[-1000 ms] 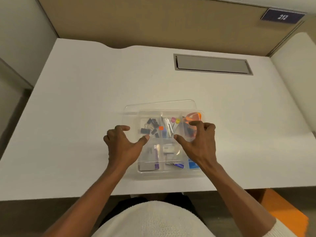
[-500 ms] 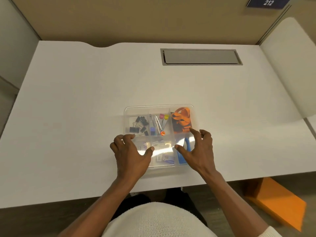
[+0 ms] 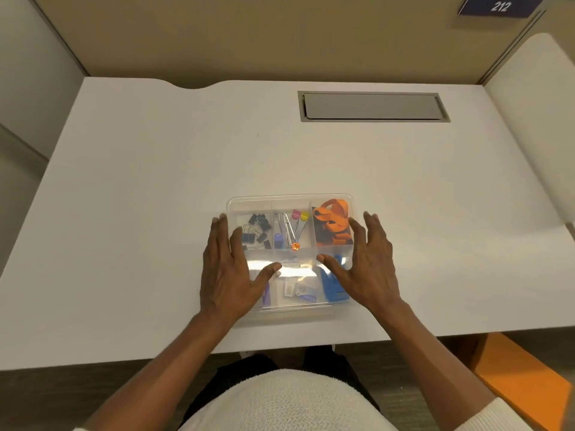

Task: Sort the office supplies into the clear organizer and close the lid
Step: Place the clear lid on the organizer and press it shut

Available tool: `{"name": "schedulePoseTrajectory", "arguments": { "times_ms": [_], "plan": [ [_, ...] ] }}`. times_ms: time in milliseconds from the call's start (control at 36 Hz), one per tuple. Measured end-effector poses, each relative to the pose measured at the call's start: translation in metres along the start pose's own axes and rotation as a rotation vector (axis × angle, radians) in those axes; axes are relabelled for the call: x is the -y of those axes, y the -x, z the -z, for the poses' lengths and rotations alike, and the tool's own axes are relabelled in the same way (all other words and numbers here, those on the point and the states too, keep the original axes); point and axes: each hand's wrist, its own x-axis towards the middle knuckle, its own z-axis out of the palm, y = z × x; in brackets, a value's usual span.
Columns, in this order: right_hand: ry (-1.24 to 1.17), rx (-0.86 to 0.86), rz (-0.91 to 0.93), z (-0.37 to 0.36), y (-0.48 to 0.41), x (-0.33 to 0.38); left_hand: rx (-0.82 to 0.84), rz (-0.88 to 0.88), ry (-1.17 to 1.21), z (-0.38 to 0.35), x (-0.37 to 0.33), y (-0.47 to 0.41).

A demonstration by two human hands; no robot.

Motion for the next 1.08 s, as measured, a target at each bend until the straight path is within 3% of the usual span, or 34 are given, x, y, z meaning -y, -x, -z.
{"name": "schedulePoseTrajectory", "arguments": {
  "times_ms": [139, 444, 639, 944, 1083],
  "plan": [
    [0.008, 0.008, 0.137, -0.014, -0.017, 0.002, 0.057, -0.073, -0.014, -0.010, 0.013, -0.026],
    [0.157, 0.044, 0.238, -0.054, -0.034, -0.018, 0.116, -0.179, -0.088, -0.026, 0.023, -0.026],
    [0.098, 0.022, 0.252, -0.065, -0.035, -0.025, 0.101, -0.169, -0.093, -0.029, 0.022, -0.029],
    [0.210, 0.022, 0.275, -0.070, -0.034, -0.025, 0.060, -0.190, -0.151, -0.038, 0.025, -0.031],
    [0.218, 0.036, 0.281, -0.074, -0.038, -0.027, 0.124, -0.187, -0.173, -0.034, 0.023, -0.030]
  ]
}}
